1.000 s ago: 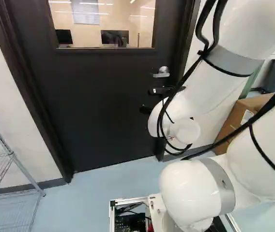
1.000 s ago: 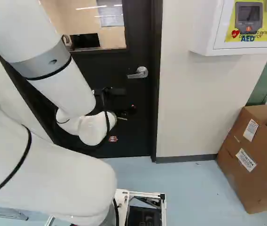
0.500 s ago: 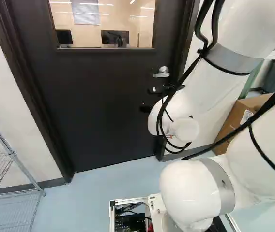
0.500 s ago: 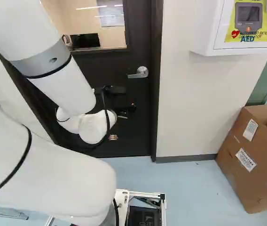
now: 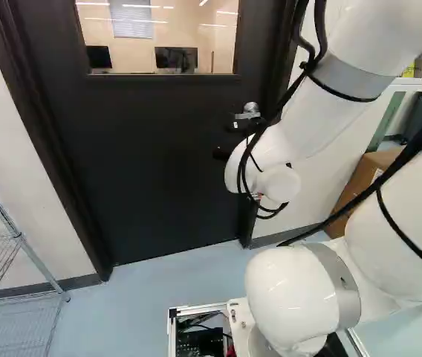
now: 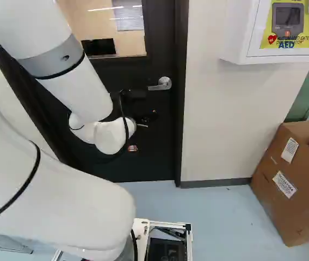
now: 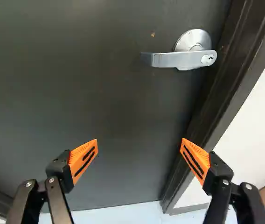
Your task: Open the door and move inside
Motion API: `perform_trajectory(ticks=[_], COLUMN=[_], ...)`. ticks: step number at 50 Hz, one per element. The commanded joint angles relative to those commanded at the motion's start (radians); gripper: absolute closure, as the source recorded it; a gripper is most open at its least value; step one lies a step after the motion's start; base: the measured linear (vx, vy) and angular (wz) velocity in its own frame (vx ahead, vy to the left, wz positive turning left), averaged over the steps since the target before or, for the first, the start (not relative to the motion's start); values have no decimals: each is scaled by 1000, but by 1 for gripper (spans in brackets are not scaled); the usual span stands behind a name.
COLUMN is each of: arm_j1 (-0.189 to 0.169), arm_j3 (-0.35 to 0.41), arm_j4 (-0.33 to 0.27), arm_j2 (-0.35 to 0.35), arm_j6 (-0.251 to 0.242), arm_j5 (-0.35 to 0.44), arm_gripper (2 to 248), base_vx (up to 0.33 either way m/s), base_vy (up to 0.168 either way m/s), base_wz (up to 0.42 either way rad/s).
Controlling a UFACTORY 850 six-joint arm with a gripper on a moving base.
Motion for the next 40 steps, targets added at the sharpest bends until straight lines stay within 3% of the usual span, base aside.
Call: perform_trajectory(ticks=[40], arm_j1=[18], arm_j3=[-106], arm_j4=[0], arm_j2=[-10], arm_j6=[0], arm_j5=[0], arm_gripper=[3], base_vx=[0], base_vy=[0], base_wz=[0])
